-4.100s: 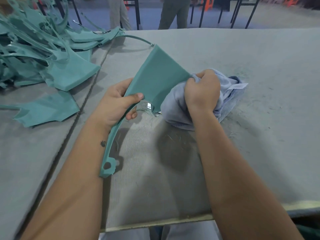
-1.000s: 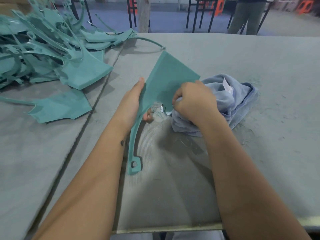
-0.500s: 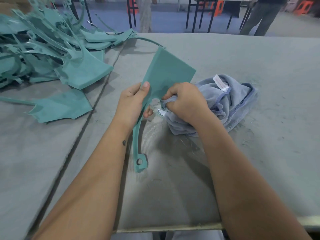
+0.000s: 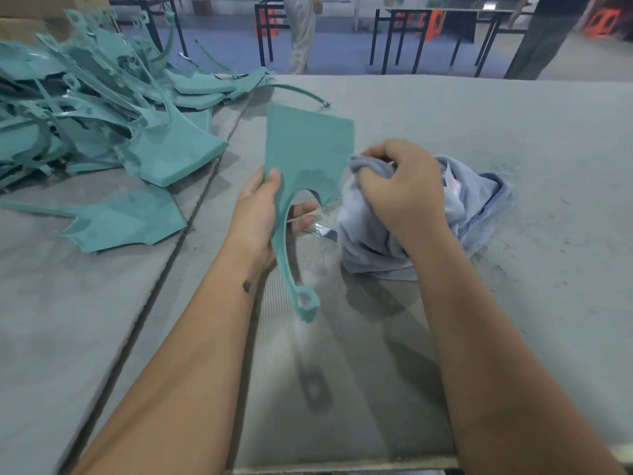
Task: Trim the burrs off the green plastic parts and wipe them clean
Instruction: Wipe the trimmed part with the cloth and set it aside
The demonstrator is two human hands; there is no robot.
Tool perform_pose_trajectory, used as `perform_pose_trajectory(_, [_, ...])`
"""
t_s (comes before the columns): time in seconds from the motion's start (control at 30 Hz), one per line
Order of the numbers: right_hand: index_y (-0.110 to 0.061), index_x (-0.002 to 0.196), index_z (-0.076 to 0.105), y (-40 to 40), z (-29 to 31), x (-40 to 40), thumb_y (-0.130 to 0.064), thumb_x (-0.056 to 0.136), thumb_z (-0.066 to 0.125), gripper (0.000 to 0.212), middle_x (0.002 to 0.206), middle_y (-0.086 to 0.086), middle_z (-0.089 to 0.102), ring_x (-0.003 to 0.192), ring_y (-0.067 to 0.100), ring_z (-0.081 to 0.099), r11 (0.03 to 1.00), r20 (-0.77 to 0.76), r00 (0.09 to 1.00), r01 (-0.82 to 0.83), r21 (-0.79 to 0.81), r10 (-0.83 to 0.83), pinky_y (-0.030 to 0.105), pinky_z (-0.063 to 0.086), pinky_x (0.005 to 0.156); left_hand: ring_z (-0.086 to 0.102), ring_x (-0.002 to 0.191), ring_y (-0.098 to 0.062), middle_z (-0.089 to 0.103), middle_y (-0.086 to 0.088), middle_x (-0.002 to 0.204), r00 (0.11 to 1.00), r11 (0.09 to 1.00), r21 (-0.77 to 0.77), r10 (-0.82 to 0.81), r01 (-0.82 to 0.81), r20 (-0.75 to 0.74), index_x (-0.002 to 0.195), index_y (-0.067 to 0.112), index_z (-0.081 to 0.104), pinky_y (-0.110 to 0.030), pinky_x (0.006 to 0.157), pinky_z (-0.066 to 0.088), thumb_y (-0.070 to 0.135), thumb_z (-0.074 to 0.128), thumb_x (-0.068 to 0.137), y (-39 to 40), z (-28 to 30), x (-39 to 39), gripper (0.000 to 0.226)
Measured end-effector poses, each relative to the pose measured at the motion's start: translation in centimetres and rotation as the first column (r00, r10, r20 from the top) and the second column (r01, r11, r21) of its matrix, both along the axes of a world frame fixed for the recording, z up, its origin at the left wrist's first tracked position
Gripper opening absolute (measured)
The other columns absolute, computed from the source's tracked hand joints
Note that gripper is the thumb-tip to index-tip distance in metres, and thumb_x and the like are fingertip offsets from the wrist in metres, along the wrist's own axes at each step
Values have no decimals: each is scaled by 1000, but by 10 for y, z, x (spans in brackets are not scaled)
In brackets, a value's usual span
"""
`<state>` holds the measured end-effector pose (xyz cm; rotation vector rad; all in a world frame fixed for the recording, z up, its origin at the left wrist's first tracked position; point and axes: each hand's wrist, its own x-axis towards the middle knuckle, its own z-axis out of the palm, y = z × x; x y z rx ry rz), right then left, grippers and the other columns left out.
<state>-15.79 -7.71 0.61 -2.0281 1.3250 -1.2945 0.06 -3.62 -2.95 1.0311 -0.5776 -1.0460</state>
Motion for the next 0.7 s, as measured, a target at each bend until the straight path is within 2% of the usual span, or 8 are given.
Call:
perform_pose_trajectory(0.07, [-15,87,72,8,2,5,-14,81,62,12,85,-5,71,83,12,64,988,61,988,-136,-67,140,29,50,76,74,79,-26,75,-1,100,995,995,-48,-84,82,-48,115,23,61,-38,63,61,29,38,105,-2,0,-5,25])
perform_pose_trajectory(0.13, [-11,87,72,14,-3,17,-11,79,65,10,86,1,71,82,18,63,964,4,981,-190,-185,194,32,49,77,73,89,-22,74,-4,105,978,984,-113,-155,140,-137,120,21,60,-35,73,60,30,34,106,-3,0,-8,31])
perform_pose_trajectory(0.2, [-7,90,70,13,-12,30,-9,82,64,10,89,9,69,83,26,62,950,-86,980,-195,-246,179,37,46,77,69,104,-21,72,-5,111,955,973,-150,-204,174,-217,122,22,61,-34,90,55,31,33,106,-3,0,-12,33])
perform_pose_trajectory(0.3, [-6,97,68,5,-20,41,-9,87,57,15,96,9,66,90,27,59,972,-201,962,-208,-109,184,39,43,82,62,118,-26,67,-11,123,927,966,-172,-236,192,-291,130,18,57,-38,106,45,37,29,105,-2,-1,-14,43])
perform_pose_trajectory(0.4, [-11,96,74,4,-16,42,-7,85,60,18,96,4,67,94,24,61,936,-264,902,-353,9,343,34,45,85,58,122,-31,61,-18,129,922,964,-175,-246,200,-298,133,7,54,-42,109,41,45,27,103,0,-2,-11,56])
perform_pose_trajectory(0.5, [-15,82,76,11,-11,42,-5,76,68,14,75,-10,59,80,18,59,863,-271,822,-497,92,502,31,46,74,61,118,-31,63,-19,126,941,972,-143,-219,187,-256,131,4,55,-40,106,45,48,27,103,1,-1,-9,59])
perform_pose_trajectory(0.6, [-19,78,70,8,-15,46,-11,78,66,9,73,-6,66,77,18,60,909,-252,874,-408,83,416,33,47,70,67,109,-25,69,-13,117,948,974,-150,-203,170,-243,122,11,61,-32,92,55,43,29,104,0,-2,-14,49])
perform_pose_trajectory(0.7, [-13,86,63,-1,-22,50,-17,85,58,6,85,3,67,83,24,59,986,-176,971,-164,19,165,38,45,74,70,101,-24,73,-13,107,943,965,-147,-247,218,-224,109,9,67,-30,82,58,42,27,104,0,-4,-21,51])
